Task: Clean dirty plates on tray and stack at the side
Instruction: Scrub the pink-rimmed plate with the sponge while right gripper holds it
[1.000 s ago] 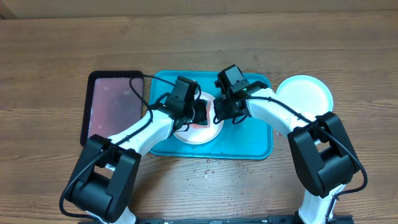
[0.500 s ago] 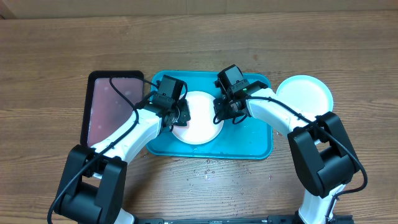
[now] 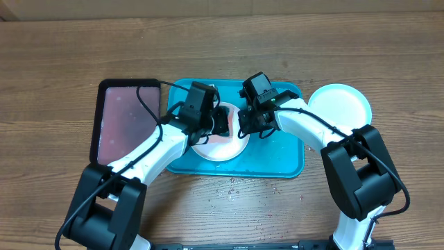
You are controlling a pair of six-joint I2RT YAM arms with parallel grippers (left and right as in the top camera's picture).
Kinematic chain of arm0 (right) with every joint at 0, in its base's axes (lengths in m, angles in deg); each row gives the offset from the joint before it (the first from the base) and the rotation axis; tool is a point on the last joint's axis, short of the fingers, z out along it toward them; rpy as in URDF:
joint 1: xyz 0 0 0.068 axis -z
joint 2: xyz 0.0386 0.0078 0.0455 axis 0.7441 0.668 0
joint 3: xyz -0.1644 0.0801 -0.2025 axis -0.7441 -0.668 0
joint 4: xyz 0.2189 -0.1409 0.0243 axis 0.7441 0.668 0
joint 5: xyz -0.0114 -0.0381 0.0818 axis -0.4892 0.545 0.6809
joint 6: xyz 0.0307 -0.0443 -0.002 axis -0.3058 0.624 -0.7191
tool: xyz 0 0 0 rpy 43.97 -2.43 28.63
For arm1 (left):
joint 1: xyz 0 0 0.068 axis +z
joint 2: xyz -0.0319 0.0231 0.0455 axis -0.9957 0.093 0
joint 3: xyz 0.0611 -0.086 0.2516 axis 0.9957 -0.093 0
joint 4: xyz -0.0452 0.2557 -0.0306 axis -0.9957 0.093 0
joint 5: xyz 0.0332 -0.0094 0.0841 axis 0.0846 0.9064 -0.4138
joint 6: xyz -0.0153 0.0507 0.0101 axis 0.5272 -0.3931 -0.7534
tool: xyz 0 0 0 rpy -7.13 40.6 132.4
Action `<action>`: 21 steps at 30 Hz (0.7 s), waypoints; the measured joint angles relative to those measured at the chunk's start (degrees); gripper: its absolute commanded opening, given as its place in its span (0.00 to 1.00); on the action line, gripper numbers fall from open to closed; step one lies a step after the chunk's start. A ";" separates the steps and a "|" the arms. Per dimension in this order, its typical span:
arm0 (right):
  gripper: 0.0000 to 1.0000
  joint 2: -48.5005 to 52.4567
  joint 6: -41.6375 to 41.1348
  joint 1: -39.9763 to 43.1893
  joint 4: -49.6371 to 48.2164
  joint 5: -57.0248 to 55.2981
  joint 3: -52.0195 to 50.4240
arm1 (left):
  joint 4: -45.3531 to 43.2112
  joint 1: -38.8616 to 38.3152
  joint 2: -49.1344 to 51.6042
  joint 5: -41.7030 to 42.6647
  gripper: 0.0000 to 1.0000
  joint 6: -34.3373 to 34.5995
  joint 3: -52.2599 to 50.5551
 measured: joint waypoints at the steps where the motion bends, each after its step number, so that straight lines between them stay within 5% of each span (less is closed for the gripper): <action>1: 0.04 0.00 0.04 0.00 -0.02 -0.02 0.00 | -1.18 -0.35 0.11 -0.02 0.04 0.33 0.00; 10: 0.04 0.00 0.00 0.00 -0.02 -0.02 0.00 | -6.38 -1.31 4.94 -3.28 0.04 1.01 0.00; 21: 0.04 0.00 0.02 0.00 0.02 0.00 0.00 | 2.75 -0.59 3.10 -9.25 0.04 0.70 0.17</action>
